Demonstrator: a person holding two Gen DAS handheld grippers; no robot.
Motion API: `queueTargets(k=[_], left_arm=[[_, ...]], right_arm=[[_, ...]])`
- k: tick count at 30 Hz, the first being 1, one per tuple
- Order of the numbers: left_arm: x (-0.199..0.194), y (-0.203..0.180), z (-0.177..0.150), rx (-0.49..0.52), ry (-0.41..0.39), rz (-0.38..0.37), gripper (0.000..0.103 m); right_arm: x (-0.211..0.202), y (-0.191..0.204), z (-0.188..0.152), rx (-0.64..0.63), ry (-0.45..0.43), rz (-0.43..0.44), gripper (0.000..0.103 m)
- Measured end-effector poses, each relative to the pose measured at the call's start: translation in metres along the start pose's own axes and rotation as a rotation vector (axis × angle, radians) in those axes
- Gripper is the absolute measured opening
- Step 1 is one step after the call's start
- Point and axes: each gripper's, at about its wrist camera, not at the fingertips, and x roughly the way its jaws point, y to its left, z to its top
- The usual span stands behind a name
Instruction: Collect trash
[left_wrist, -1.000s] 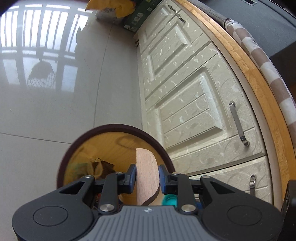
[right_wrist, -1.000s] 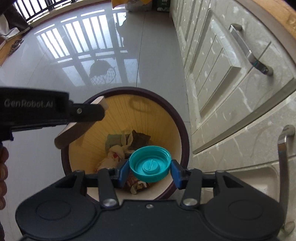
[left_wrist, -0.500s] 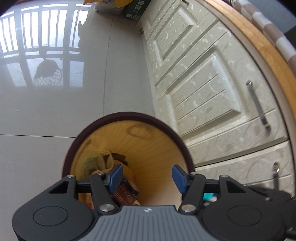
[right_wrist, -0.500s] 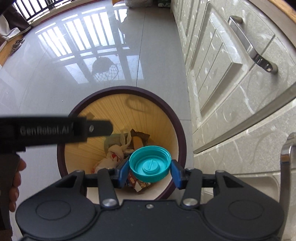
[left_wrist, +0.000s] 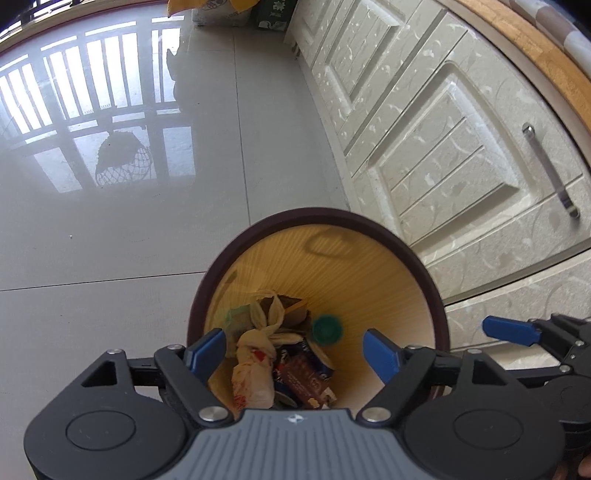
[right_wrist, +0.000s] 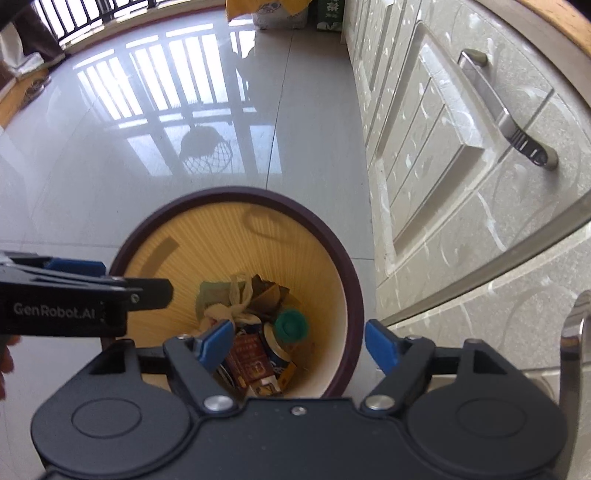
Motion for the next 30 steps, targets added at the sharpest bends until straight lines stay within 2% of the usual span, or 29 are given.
queueTargets(k=[3, 9, 14, 18, 30], left_arm=[[0.001, 0.002, -0.002, 0.026, 0.017, 0.042, 0.095], [-0.001, 0.007, -0.003, 0.048, 0.02, 0.088, 0.103], [-0.003, 0.009, -0.002, 0.045, 0.026, 0.09, 0.103], [-0.006, 0.011, -0.003, 0.029, 0.023, 0.081, 0.103], [-0.042, 0.006, -0.008, 0.024, -0.031, 0.111, 0.103]], right_arm=[[0.006, 0.001, -0.003, -0.029, 0.023, -0.017, 0.079], [0.007, 0.0, -0.004, -0.041, 0.029, -0.031, 0.082], [0.005, -0.002, -0.003, -0.033, 0.021, -0.046, 0.096], [0.002, -0.003, -0.003, -0.023, 0.009, -0.055, 0.102], [-0.027, 0.008, -0.003, -0.056, -0.021, -0.068, 0.103]])
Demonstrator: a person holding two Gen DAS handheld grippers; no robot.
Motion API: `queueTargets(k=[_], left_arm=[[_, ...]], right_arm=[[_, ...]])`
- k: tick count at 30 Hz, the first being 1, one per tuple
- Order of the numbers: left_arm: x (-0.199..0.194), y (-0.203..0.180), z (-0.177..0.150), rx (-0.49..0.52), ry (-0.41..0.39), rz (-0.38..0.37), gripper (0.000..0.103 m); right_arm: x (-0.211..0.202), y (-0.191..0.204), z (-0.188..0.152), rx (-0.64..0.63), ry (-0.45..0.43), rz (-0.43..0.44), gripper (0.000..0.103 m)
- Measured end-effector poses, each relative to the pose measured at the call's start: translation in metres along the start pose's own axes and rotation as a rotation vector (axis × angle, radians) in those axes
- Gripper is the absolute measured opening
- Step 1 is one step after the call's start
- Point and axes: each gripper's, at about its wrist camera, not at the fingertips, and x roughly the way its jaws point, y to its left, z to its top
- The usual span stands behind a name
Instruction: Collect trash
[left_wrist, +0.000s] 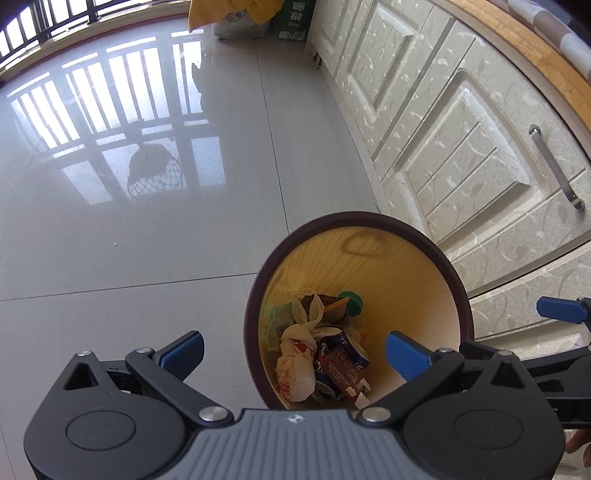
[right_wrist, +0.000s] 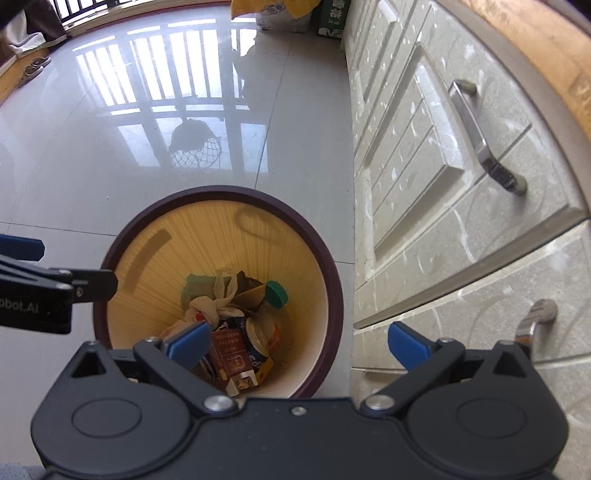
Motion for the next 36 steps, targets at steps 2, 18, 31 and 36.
queueTargets(k=[2, 18, 31, 36], left_arm=[[-0.009, 0.001, -0.004, -0.002, -0.01, 0.014, 0.103], [-0.098, 0.01, -0.038, -0.049, -0.083, 0.06, 0.103], [-0.18, 0.005, -0.089, -0.07, -0.179, 0.068, 0.103], [-0.217, -0.003, -0.111, -0.056, -0.243, 0.045, 0.103]], right_arm=[[-0.008, 0.004, -0.001, -0.005, -0.002, 0.003, 0.103], [-0.097, 0.02, -0.024, -0.014, -0.098, 0.0, 0.103], [-0.192, 0.012, -0.066, 0.005, -0.211, -0.044, 0.103], [-0.231, 0.001, -0.086, 0.05, -0.272, -0.048, 0.103]])
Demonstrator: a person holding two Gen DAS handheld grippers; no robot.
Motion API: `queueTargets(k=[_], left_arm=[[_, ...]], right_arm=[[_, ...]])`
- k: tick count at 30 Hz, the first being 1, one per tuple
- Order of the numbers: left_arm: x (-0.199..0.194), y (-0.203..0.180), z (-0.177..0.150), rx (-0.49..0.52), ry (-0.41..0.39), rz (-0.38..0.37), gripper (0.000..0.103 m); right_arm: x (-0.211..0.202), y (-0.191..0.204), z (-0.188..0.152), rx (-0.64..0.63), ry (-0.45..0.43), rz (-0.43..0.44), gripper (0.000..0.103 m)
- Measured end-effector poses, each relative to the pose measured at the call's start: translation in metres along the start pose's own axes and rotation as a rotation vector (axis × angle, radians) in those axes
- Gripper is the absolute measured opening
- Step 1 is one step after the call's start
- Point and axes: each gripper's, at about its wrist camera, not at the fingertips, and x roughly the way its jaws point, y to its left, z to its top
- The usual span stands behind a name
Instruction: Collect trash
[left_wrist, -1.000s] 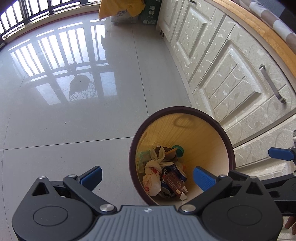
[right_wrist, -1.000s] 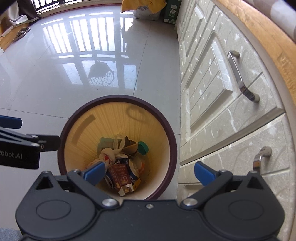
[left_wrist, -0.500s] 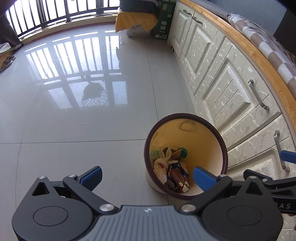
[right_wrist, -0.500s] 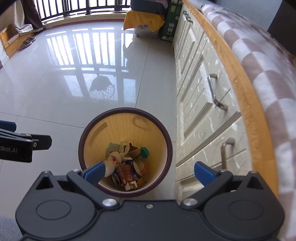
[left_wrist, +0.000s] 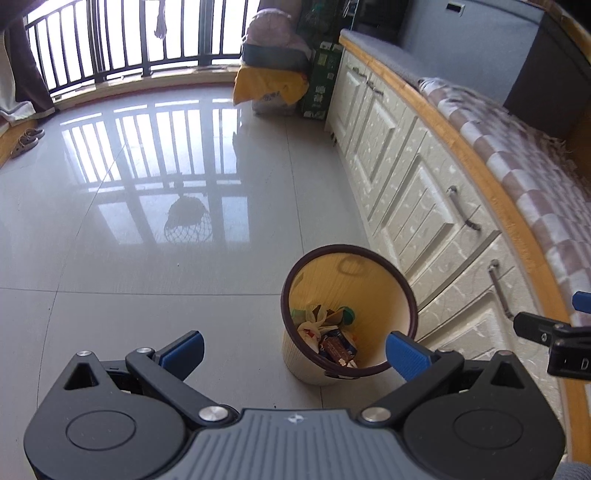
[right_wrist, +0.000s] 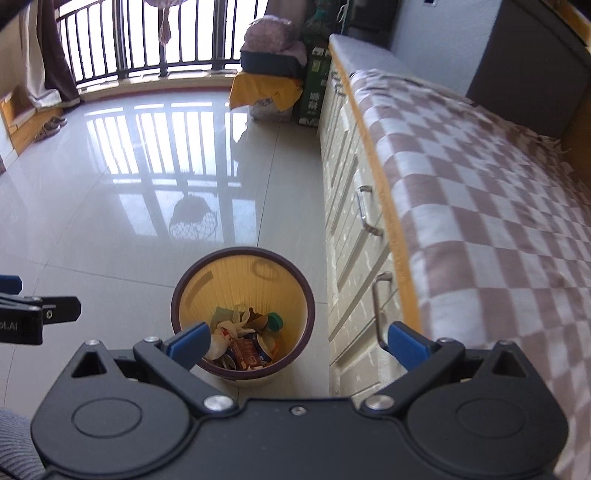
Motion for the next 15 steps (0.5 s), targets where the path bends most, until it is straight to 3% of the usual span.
queueTargets(k=[6, 15], left_arm=[[-0.048, -0.012, -0.019, 0.03, -0.081, -0.015, 0.103], [-0.09, -0.034, -0.04, 0.064, -0.155, -0.036, 0.103]], right_arm=[[-0.048, -0.017, -0.012, 0.054, -0.077, -0.001, 0.103], [-0.098, -0.037, -0.042, 0.113, -0.136, -0.005, 0.103]])
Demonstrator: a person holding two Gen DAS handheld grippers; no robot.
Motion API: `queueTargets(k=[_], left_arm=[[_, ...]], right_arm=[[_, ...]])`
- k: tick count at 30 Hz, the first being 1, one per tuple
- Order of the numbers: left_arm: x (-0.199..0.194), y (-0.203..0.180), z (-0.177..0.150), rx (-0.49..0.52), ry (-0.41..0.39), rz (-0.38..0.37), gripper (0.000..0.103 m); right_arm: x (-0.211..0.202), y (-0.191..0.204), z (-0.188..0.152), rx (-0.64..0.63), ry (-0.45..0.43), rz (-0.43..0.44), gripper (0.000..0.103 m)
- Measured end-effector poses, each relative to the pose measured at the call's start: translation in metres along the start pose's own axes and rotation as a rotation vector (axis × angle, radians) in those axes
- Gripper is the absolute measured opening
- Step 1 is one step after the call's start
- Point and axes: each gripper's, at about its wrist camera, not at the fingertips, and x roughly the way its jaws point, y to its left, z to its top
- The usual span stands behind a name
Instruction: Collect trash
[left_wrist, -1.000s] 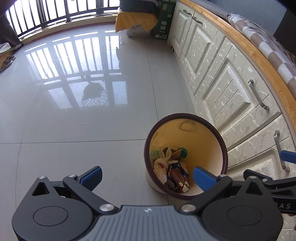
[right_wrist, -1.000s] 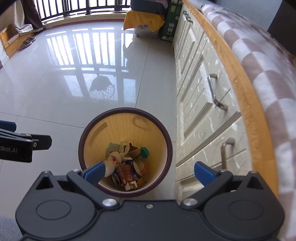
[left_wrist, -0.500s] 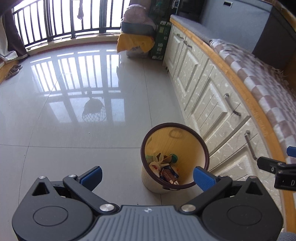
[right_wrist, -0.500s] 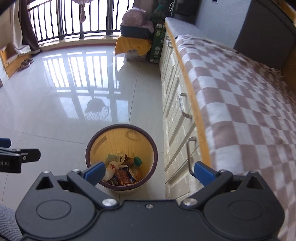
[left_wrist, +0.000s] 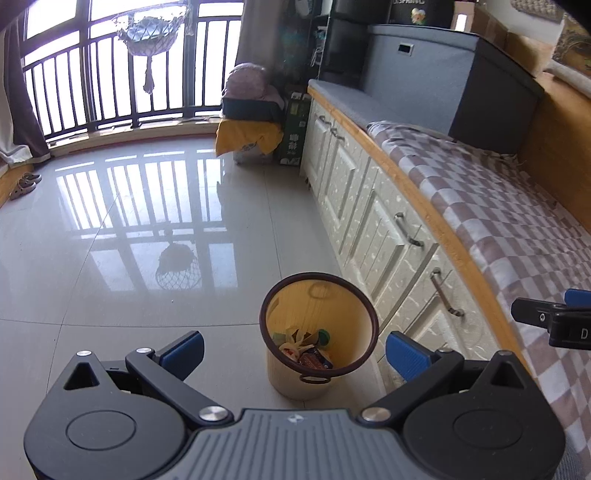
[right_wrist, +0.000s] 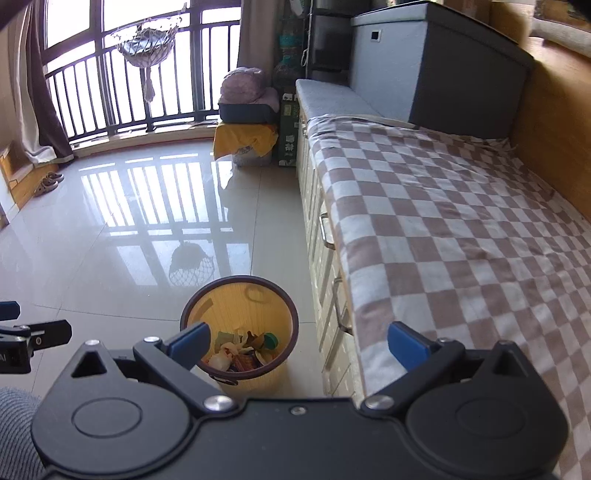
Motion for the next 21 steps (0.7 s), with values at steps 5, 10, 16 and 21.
queueTargets(k=[5, 10, 16, 21], left_arm=[[-0.017, -0.014, -0.002, 0.032, -0.024, -0.005, 0.103], [-0.036, -0.023, -0.004, 0.047, -0.056, -0.012, 0.103], [-0.048, -0.028, -0.009, 0.055, -0.072, -0.025, 0.103], [-0.057, -0.029, -0.01, 0.07, -0.085, -0.017, 0.103]], right_arm=[[-0.026, -0.011, -0.008, 0.022, -0.029, -0.011, 0.103], [-0.048, -0.017, -0.014, 0.04, -0.057, -0.019, 0.103], [-0.066, -0.018, -0.02, 0.036, -0.082, -0.033, 0.103], [-0.078, -0.017, -0.021, 0.029, -0.101, -0.036, 0.103]])
